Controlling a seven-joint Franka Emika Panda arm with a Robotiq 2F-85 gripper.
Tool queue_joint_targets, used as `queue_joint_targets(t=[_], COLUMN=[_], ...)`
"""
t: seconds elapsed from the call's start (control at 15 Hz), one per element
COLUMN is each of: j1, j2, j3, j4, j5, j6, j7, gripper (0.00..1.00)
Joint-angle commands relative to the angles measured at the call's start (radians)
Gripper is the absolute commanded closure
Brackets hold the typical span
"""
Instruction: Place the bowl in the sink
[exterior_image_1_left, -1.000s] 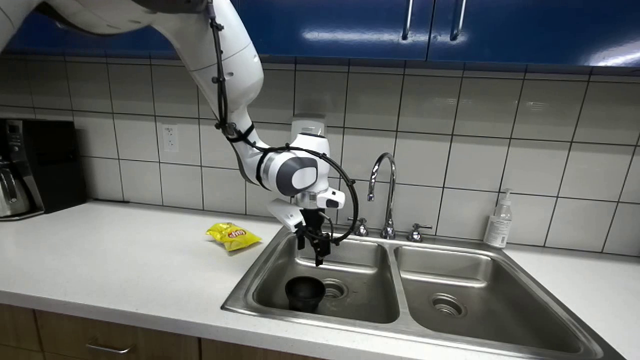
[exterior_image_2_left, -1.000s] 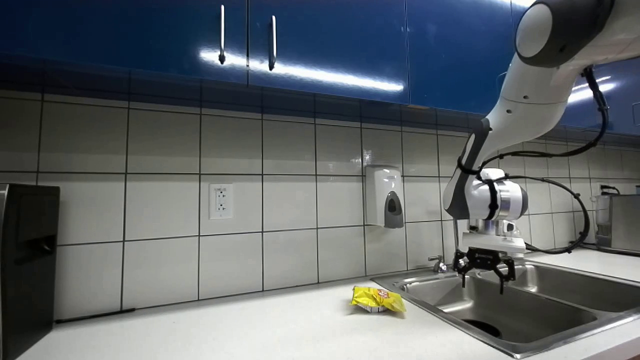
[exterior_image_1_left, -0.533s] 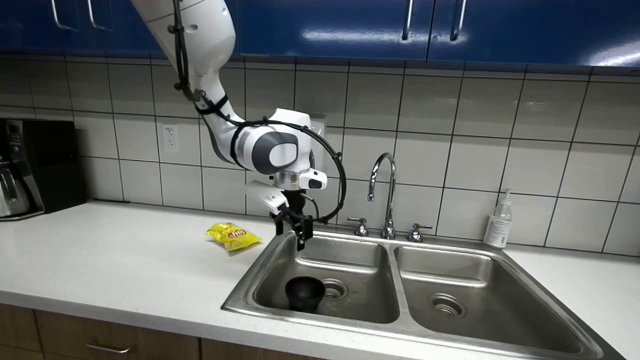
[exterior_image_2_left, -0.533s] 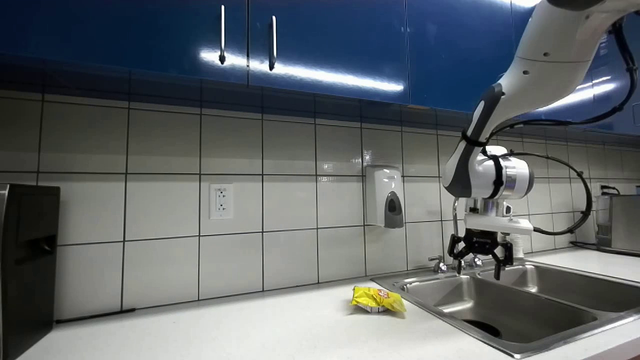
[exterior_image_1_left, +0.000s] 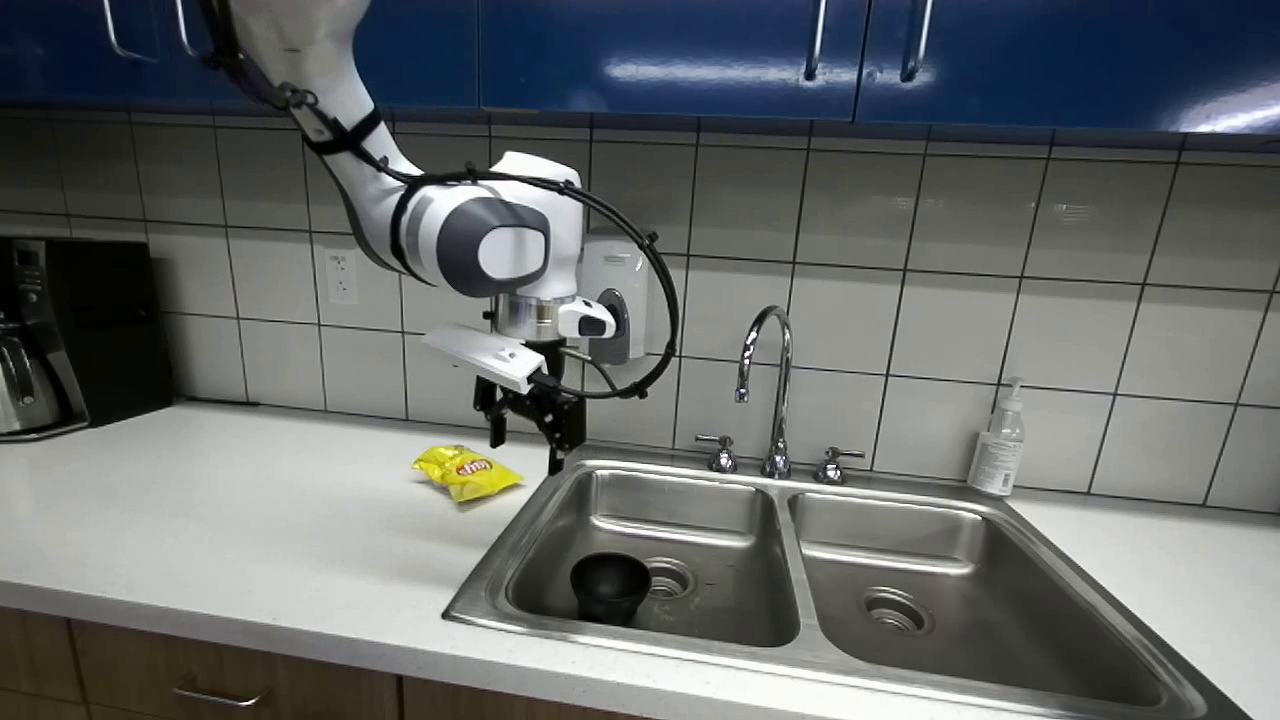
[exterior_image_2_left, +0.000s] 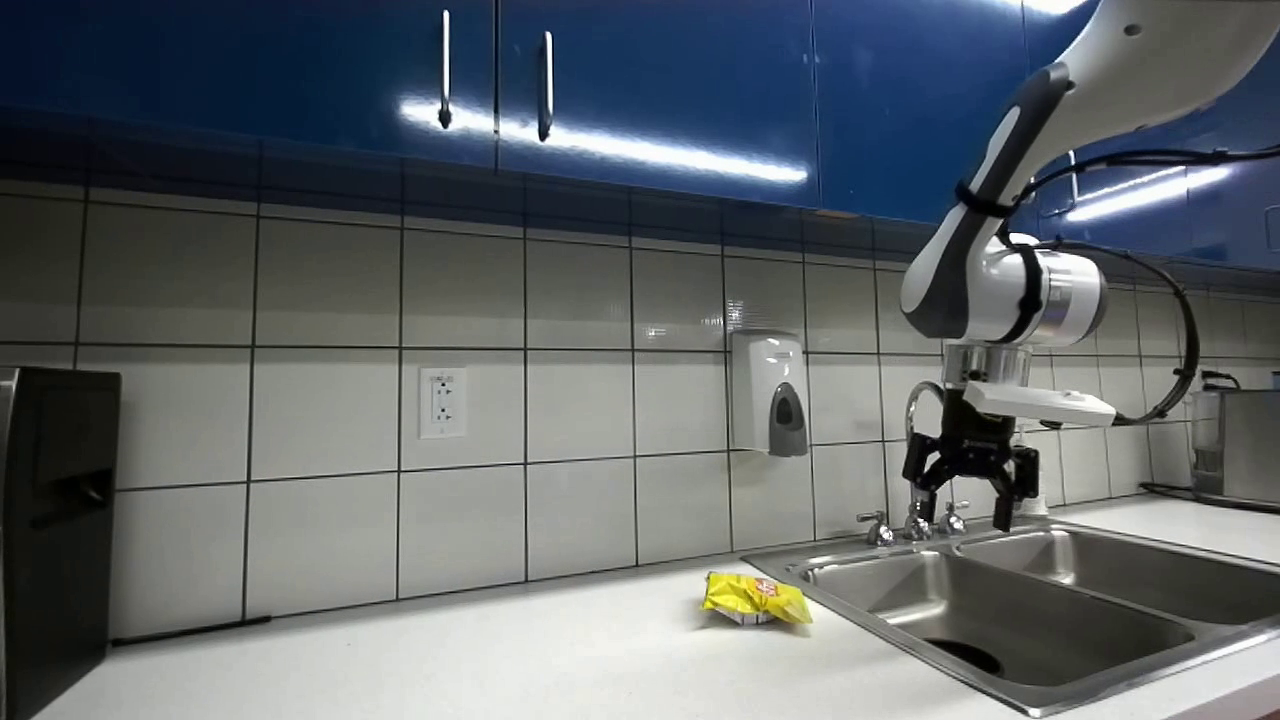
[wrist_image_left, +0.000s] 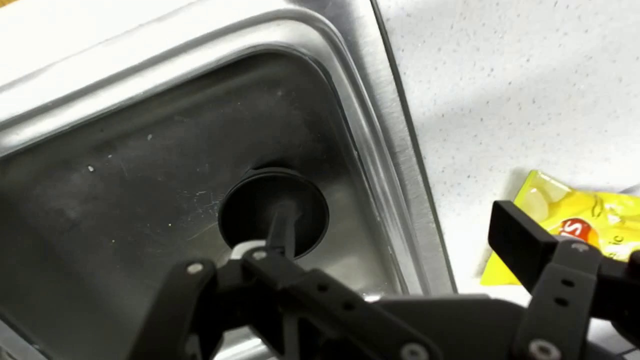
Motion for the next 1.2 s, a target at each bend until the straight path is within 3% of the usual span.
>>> queue_joint_targets(t=[0.0,0.27,0.8,0.87,1.13], j1=[0.019,0.047,0.092,0.098,0.107], j2=[-0.178,-0.345,-0.667,-0.562,-0.622], j3=[-0.014,-0.040,-0.080,-0.094,-0.094], j4=[-0.123,-0.232,-0.360,-0.311,-0.335], j5=[0.005,-0.015,-0.215,-0.185,-0.211], j6=[-0.053,-0.096,-0.367,-0.321,-0.349], j7=[-0.119,-0.219,-0.389,-0.346,-0.356], gripper=[0.00,0.00,0.00,0.00,0.00])
